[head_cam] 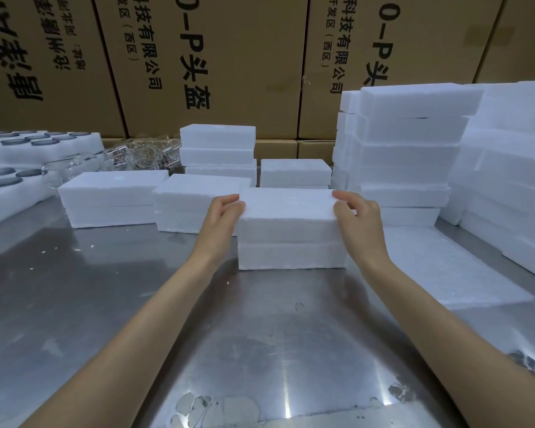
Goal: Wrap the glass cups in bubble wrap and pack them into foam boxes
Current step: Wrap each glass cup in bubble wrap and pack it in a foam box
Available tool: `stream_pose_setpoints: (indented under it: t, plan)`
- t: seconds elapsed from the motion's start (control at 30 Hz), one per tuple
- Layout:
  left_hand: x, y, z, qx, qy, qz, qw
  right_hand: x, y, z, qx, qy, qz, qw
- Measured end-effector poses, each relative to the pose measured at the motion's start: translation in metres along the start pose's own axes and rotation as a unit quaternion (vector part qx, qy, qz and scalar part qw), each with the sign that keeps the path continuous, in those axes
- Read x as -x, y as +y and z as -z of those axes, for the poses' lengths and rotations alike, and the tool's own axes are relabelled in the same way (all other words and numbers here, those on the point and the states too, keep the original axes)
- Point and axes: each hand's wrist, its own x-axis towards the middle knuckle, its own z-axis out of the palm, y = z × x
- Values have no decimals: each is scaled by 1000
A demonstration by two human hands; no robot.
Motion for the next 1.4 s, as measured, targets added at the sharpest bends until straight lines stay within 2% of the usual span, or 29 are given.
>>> stream_pose_setpoints:
  t: [0.13, 0.27, 0.43, 0.6, 0.83, 1.1, 1.4]
  plan:
    - [0, -1, -5, 29, -23, 34, 999, 0, -1, 0, 24, -7, -3, 1000]
    - [-1, -1, -4, 0, -46, 24, 999, -1, 1, 2, 55, -7, -9, 998]
    - [-7, -6, -5, -60, -55, 21, 997, -3, 2, 2, 38, 2, -28, 999]
    - [-8, -10, -7, -51, -42, 31, 997, -4, 3, 2, 34, 5, -34, 999]
    - [-3, -14, -10, -7, -70, 40, 997, -6, 5, 3, 40, -10, -35, 999]
    - [-5, -20, -13, 49, -49, 56, 996, -8, 2, 3, 40, -23, -41, 998]
    - [2, -17, -18, 74, 29, 126, 989, -6, 0, 5, 5, -34, -64, 997]
